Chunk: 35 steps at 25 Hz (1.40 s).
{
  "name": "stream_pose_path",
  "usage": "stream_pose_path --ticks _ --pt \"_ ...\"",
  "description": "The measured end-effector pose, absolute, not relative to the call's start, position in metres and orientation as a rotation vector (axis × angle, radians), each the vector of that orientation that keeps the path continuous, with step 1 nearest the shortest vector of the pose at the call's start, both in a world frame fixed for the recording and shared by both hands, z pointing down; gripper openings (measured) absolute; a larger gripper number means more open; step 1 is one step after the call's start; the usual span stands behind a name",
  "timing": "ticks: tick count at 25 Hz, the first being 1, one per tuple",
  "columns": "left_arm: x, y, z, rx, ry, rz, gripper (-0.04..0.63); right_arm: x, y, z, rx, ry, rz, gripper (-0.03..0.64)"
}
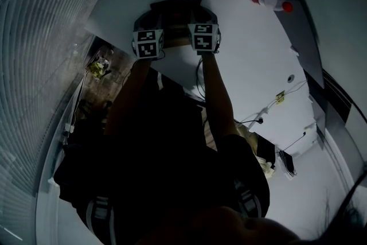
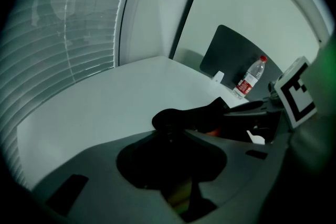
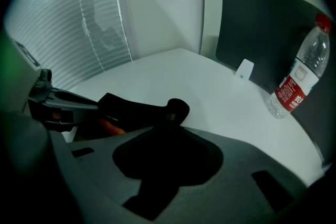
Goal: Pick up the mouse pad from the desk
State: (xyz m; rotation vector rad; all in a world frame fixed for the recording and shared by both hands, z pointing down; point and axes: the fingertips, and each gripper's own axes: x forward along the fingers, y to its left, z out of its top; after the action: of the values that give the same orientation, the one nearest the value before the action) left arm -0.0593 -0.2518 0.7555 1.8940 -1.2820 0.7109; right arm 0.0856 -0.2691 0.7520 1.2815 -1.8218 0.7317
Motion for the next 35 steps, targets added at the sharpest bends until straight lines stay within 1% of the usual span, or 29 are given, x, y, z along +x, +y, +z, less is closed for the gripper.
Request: stream_pose_path --ticks 2,8,12,26,35 --pt "-0.056 -0.252 0.754 1.900 -1.278 0.704 0.072 0.086 -0.269 0.751 1.283 -1.825 0.729 0.083" --pt "-0.057 -0.249 0.753 1.899 -1.262 0.718 0.071 0.086 -0.267 0.747 1.300 -1.837 0.728 0.078" --pt "-0.052 -0.250 0.747 1.956 -1.239 0.723 0.055 0.085 -0.267 0.742 1.307 -1.847 0.738 0.069" --pt "-0.032 -0.249 0.713 2.084 -1.141 0.677 0.043 0.090 -0.255 0.716 1.406 -1.878 0.783 0.057" --pt "-0.009 -0.245 0.675 2.245 -1.059 0.629 0.040 0.113 -0.241 0.679 1.591 -1.883 0.788 0.054"
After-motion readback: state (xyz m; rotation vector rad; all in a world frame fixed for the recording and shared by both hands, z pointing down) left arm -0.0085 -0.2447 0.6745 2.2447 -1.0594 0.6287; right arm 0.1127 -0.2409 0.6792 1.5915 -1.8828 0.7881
